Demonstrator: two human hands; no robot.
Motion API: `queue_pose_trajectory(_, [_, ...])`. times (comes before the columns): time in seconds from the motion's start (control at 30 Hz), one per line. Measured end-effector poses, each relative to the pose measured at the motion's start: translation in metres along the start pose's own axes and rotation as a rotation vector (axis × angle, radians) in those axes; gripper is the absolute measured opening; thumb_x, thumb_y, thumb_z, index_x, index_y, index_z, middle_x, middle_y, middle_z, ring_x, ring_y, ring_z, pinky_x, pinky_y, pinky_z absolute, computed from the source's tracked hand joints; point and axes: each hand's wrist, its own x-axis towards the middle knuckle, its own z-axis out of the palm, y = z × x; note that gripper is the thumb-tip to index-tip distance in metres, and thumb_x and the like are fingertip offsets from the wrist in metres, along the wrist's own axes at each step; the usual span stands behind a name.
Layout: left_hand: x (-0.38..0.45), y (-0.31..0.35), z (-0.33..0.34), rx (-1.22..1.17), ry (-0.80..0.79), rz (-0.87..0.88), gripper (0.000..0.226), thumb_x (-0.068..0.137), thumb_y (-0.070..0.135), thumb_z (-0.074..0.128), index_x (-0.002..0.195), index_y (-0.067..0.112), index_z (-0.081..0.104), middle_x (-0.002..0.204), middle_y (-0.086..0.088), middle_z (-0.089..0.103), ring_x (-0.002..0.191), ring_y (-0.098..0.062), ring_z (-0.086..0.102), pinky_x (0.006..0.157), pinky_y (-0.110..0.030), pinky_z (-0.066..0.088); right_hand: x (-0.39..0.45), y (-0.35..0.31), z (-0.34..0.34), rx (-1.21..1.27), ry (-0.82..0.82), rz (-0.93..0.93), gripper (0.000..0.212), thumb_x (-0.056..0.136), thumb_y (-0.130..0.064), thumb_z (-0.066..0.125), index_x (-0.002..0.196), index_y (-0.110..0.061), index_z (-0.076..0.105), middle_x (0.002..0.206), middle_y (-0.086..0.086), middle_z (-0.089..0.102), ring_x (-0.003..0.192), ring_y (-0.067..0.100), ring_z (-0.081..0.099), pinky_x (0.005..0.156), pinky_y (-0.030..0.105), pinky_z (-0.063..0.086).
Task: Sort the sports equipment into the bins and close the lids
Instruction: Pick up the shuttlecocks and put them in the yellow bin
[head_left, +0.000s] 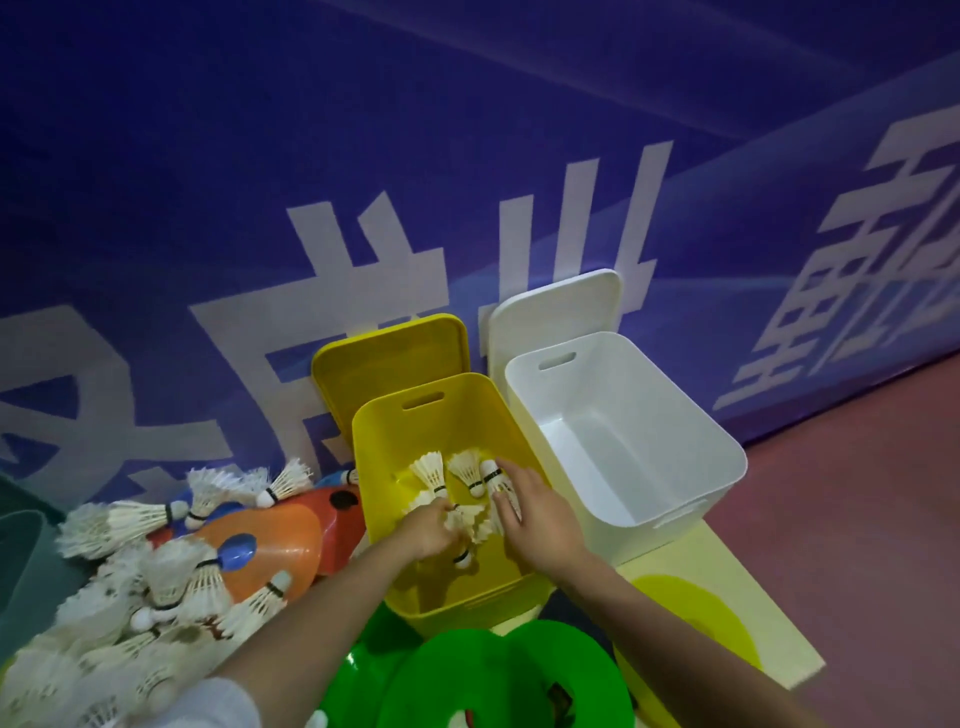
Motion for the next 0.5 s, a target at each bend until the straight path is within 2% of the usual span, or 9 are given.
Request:
queue_pose_trajectory(0.1, [0.014, -0.004, 0.008, 0.115, -0.084, -0.034, 0.06, 0.092, 0.032, 0.057, 0.144, 0.015, 0.032, 0.131, -0.012, 0.055, 0.103, -0.024, 0.058, 0.075, -0.027, 0.044, 0.001, 0.002, 0.001, 0.025, 0.045, 0.036, 0.049, 0.1, -0.04, 0.038, 0.146, -0.024, 0.033, 0.135, 0.002, 0.05, 0.113, 0.022, 0.056, 0.085, 0.033, 0.045])
queue_pose_trajectory(0.2, [0.02, -0.006, 0.015, 0.26, -0.167, -0.034, 0.064, 0.095, 0.033, 0.052, 0.148, 0.011, 0.025, 0.142, -0.012, 0.048, 0.126, -0.027, 0.049, 0.098, -0.028, 0.038, 0.005, 0.002, 0.004, 0.016, 0.061, 0.042, 0.049, 0.101, -0.039, 0.037, 0.146, -0.023, 0.032, 0.131, 0.003, 0.051, 0.109, 0.021, 0.057, 0.081, 0.032, 0.045])
queue_pose_trajectory(0.33, [0.018, -0.006, 0.019, 0.371, -0.191, -0.075, 0.066, 0.095, 0.033, 0.051, 0.149, 0.008, 0.023, 0.149, -0.015, 0.037, 0.134, -0.029, 0.04, 0.107, -0.033, 0.036, 0.005, 0.006, 0.009, -0.017, 0.047, 0.025, 0.049, 0.1, -0.04, 0.037, 0.146, -0.021, 0.035, 0.128, 0.004, 0.054, 0.104, 0.024, 0.059, 0.077, 0.035, 0.047])
queue_pose_trajectory(0.43, [0.017, -0.006, 0.009, 0.2, -0.083, -0.056, 0.061, 0.093, 0.03, 0.052, 0.148, 0.015, 0.029, 0.145, -0.013, 0.04, 0.126, -0.027, 0.048, 0.1, -0.032, 0.043, 0.004, 0.008, 0.01, -0.048, 0.024, 0.002, 0.05, 0.1, -0.041, 0.036, 0.145, -0.021, 0.036, 0.127, 0.004, 0.055, 0.101, 0.024, 0.06, 0.074, 0.035, 0.048])
queue_pose_trajectory(0.5, [0.013, -0.005, -0.004, 0.019, 0.096, 0.054, 0.052, 0.094, 0.03, 0.053, 0.143, 0.021, 0.04, 0.142, -0.008, 0.044, 0.123, -0.023, 0.051, 0.096, -0.027, 0.042, 0.003, 0.009, 0.01, -0.065, -0.007, -0.002, 0.05, 0.1, -0.041, 0.035, 0.146, -0.022, 0.034, 0.129, 0.003, 0.053, 0.102, 0.023, 0.06, 0.075, 0.034, 0.047])
